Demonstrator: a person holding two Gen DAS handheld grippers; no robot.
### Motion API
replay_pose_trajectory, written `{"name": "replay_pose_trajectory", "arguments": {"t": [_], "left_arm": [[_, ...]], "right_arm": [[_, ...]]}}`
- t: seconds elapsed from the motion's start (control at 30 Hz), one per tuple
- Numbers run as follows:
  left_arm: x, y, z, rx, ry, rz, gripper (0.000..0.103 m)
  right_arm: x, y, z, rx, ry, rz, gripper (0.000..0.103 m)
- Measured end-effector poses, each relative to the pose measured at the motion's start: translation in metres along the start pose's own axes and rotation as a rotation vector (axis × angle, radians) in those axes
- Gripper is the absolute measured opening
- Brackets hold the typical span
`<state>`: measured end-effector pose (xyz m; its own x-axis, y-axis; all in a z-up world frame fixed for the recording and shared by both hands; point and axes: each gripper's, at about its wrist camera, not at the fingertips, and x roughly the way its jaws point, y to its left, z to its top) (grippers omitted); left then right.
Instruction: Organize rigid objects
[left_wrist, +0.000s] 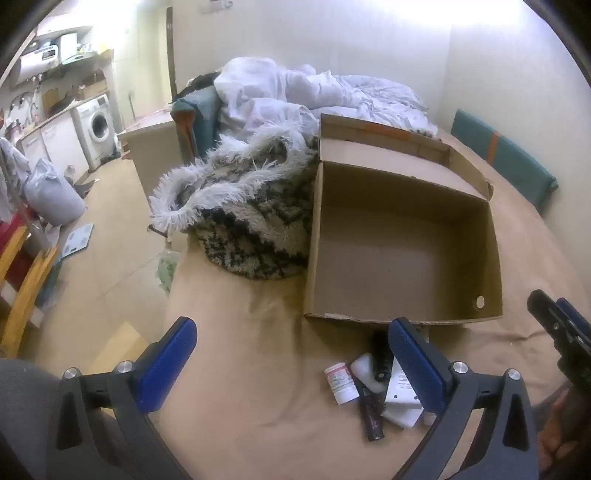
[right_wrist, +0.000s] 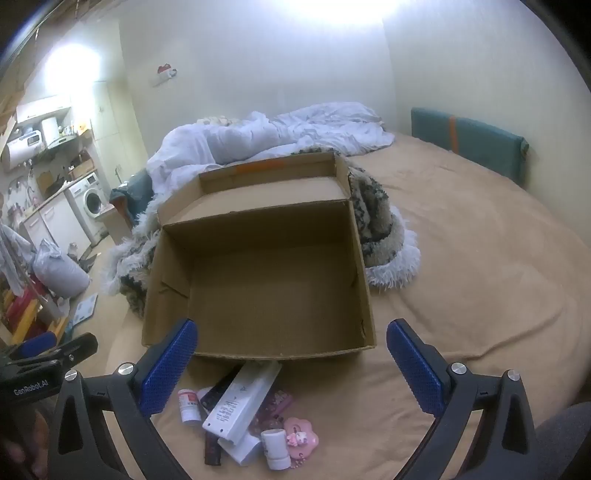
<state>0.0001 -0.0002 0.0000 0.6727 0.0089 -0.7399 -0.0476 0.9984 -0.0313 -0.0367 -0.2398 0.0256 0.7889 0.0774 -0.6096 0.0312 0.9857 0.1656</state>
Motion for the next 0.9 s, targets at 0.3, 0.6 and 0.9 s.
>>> {"name": "replay_pose_trajectory", "arguments": {"t": [0.3, 0.6, 0.9], "left_arm": [[-0.0002, 0.0008, 0.0005, -0.005, 0.007, -0.007, 0.103], [-0.0002, 0.0015, 0.0013, -0.007, 0.009, -0.009, 0.103], [-0.0004, 0.0018, 0.0012, -0.009, 0.01, -0.01, 0.103]], "right_arm": [[0.0003, 0.0013, -0.0008, -0.008, 0.009, -0.009, 0.103], [0.0012, 0.0009, -0.0012, -0.005, 0.013, -0.009, 0.103], [0.0017, 0.0007, -0.0016, -0.006, 0.014, -0.011, 0.103]]}}
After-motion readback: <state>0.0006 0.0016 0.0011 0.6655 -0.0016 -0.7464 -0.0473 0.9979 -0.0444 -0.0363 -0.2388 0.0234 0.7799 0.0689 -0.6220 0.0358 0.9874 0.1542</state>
